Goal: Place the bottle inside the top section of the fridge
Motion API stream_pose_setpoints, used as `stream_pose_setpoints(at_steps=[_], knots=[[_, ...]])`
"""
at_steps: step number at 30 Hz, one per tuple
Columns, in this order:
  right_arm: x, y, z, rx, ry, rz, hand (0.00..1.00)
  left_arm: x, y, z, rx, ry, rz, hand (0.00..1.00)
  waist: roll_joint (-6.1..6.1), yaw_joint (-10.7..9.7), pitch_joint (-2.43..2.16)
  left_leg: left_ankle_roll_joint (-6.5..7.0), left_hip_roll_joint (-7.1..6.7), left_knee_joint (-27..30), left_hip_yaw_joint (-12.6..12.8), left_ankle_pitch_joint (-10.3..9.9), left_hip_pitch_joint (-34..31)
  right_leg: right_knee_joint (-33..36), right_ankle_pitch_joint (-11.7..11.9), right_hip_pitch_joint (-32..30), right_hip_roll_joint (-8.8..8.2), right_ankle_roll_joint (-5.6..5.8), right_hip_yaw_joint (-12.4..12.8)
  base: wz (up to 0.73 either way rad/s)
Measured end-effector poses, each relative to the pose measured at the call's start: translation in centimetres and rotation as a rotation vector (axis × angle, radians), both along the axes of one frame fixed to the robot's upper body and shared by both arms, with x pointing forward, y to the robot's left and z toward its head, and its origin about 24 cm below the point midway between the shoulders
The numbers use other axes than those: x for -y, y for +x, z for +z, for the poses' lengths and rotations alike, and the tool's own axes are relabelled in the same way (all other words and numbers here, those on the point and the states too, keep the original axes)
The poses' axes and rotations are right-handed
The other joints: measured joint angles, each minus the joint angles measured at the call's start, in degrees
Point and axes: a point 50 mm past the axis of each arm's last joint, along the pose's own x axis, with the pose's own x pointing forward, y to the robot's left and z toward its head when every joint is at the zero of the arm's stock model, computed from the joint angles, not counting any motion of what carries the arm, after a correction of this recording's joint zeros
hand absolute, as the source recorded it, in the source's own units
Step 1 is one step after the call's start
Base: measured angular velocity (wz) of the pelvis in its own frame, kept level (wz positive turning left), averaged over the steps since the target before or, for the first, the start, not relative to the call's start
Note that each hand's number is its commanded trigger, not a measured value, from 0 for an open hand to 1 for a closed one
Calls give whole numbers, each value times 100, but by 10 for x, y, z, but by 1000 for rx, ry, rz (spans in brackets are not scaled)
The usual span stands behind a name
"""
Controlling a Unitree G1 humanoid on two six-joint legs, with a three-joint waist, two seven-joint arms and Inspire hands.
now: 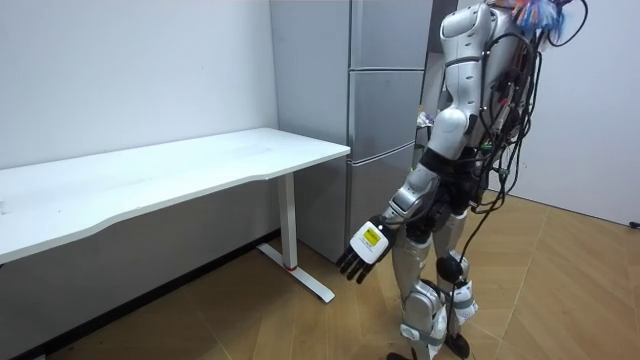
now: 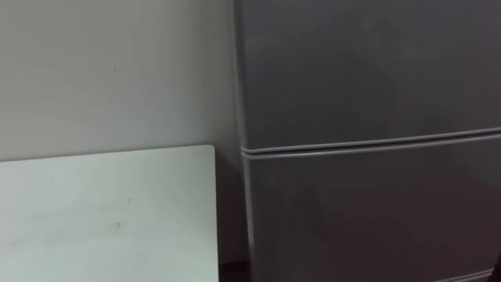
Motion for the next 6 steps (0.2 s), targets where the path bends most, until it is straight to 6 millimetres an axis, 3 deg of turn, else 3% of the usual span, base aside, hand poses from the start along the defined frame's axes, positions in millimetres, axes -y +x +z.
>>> stream_pose_setpoints(at_steps=[6], knots=[[-7, 2, -3, -19, 45, 135, 0, 1, 4, -1, 5, -1, -3, 0, -5, 81, 22, -1, -2, -1, -30, -7, 0, -17, -1, 21, 0, 1, -29, 0]])
